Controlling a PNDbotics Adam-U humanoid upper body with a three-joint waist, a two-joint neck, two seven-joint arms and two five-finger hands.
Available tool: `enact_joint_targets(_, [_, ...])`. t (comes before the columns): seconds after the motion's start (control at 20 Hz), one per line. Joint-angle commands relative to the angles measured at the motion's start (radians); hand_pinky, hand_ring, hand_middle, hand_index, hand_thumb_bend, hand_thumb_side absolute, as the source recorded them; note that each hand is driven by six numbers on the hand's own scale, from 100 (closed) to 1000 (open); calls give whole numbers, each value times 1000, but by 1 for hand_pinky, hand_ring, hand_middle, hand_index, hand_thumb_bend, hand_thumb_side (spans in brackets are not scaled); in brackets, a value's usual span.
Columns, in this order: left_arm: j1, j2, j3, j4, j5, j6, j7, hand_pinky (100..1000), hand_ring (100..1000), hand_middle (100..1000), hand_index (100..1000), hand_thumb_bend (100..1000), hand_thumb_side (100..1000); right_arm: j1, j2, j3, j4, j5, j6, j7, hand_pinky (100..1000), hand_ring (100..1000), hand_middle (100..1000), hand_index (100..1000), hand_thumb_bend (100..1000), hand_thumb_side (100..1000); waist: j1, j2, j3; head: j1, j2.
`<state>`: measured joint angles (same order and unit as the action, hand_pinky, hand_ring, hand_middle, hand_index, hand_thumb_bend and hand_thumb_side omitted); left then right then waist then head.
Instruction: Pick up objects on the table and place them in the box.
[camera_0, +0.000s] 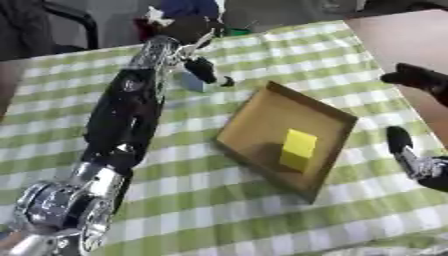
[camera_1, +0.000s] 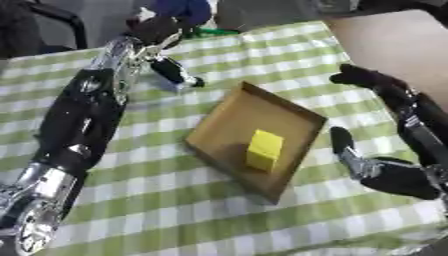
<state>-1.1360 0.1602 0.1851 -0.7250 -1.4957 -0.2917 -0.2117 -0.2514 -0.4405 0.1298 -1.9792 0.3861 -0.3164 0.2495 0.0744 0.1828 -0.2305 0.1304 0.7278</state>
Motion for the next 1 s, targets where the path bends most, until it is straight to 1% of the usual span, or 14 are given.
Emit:
enact_joint_targets(0.05, [-40,62,28,25,2,-19,-14,800,726,748,892,684,344,-7,-9,-3,-21,2,0,5,918,893,841,1000,100,493,-3,-13,-2,4,-11])
enact_joint_targets(0.2, [-52,94,40,42,11,-29,-30,804,729,749,892,664,299,-5,-10,-2,-21,4,0,7,918,893,841,1000,100,493,-1,-12,-3,6,-10])
enact_joint_targets(0.25, [-56,101,45,46,13,-29,-32,800,726,745,889,640,274,-5,-10,-2,-21,4,0,7,918,893,841,1000,100,494,-1,-12,-3,7,-10])
enact_joint_targets(0.35, [-60,111,53,58,24,-28,-37,798,724,742,886,619,251,-6,-11,-1,-21,4,0,8,917,893,841,1000,100,494,0,-11,-5,7,-11])
enact_joint_targets(0.5, [-65,120,54,78,44,-37,-53,799,726,742,884,604,230,-6,-12,0,-21,5,-1,10,917,893,841,1000,100,493,0,-10,-9,9,-12])
enact_joint_targets(0.7, [-72,128,48,104,74,-66,-93,803,730,741,880,587,210,-8,-13,2,-21,5,-2,13,917,893,841,1000,100,496,4,-8,-16,10,-12])
enact_joint_targets(0.8, [-75,132,44,113,86,-77,-112,803,730,739,878,563,190,-10,-14,3,-21,5,-2,15,917,893,841,1000,100,496,7,-6,-19,11,-12])
enact_joint_targets(1.0, [-78,137,42,124,99,-83,-131,806,732,739,877,543,177,-12,-14,5,-21,5,-2,17,917,893,840,1000,100,502,13,-2,-26,11,-12])
